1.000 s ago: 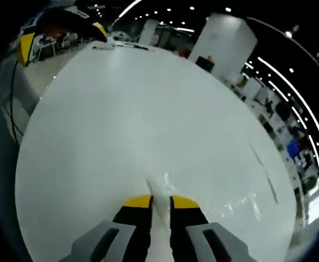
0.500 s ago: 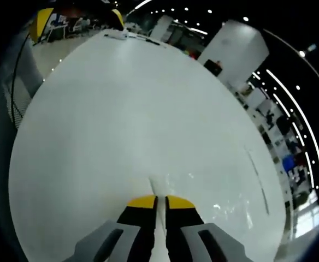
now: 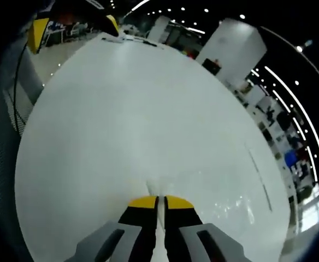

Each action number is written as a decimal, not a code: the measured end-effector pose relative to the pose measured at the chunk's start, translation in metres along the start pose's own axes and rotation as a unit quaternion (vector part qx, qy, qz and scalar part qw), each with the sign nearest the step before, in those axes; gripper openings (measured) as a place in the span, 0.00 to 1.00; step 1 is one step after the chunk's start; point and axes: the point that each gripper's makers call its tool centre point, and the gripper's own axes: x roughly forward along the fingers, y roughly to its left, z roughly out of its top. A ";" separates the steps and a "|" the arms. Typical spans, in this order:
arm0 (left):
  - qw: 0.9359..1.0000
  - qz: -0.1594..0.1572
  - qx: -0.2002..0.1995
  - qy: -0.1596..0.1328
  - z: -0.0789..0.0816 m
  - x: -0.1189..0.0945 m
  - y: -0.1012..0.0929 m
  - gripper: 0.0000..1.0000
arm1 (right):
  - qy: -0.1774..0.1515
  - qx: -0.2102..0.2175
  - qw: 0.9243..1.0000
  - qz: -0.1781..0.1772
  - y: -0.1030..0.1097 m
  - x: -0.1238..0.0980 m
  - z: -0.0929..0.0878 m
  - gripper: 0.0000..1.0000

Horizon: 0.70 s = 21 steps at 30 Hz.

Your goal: Open the resealable bag by pulling the two sides of the seal apart until the entire bag opening is separated and visibly accessible.

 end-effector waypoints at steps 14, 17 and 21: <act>1.000 -0.015 0.014 -0.003 0.007 0.008 -0.012 0.80 | -0.002 -0.030 1.000 0.000 0.006 -0.019 0.006 0.00; 1.000 -0.018 0.017 -0.001 0.007 0.009 -0.014 0.80 | -0.010 -0.022 1.000 0.004 0.009 -0.024 0.010 0.00; 1.000 -0.021 0.022 0.000 0.007 0.008 -0.017 0.79 | -0.009 -0.039 0.999 0.011 0.016 -0.030 0.013 0.00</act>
